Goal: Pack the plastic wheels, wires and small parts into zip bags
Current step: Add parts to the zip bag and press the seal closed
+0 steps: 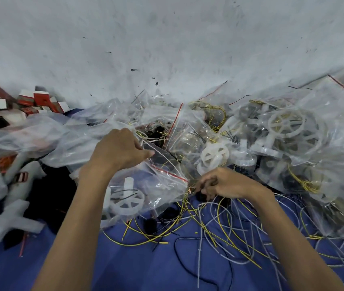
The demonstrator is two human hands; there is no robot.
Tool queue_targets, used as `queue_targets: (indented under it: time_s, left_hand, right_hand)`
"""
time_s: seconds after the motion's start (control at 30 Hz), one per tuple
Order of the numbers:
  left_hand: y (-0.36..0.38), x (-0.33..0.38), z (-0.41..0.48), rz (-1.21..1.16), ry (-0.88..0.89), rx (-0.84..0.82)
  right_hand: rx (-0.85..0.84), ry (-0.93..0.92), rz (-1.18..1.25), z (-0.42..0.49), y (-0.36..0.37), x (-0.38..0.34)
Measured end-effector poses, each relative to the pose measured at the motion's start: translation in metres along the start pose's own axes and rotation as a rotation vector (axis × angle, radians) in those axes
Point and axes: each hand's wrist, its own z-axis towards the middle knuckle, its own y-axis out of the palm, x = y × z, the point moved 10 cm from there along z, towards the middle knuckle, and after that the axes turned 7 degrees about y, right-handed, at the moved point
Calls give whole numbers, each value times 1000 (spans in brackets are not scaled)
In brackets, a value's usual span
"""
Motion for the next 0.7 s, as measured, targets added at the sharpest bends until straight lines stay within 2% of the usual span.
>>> queue_targets:
  time_s: [0.07,0.17,0.23,0.33,0.4,0.47,0.53,0.57,0.63,0.7]
  left_hand:
    - [1,8,-1,-8,34,-41]
    - [11,19,-6,-15,108,-197]
    - [11,30,-11,-58,176,-244]
    - [7,56,-16,-132,286,-269]
    - [5,73,-20,-140,350,-269]
    - [2,81,-23,-97,391,-250]
    - [-5,75,-23,-90,377,-224]
    - [-10,69,-23,-104,355,-219]
    - [-21,53,-24,-136,311,-199]
    - [-31,38,-24,-186,281,-162]
  right_hand:
    - [18,-23,36,-4,-10,-2]
    - [61,-84,80,-16,-27,-10]
    - [153,-167,239,-28,-47,-24]
    - [226,-420,536,-54,-70,-66]
    - [272,-492,456,-62,-61,-97]
    - [316,-465,140,-56,-36,-117]
    - [283,-423,-189,-49,-11,-125]
    - [248,-406,-223,-47,-7,-124]
    - [219,-392,-129,-53,-17,-118]
    - [331,-380,4,-63,-49,-106]
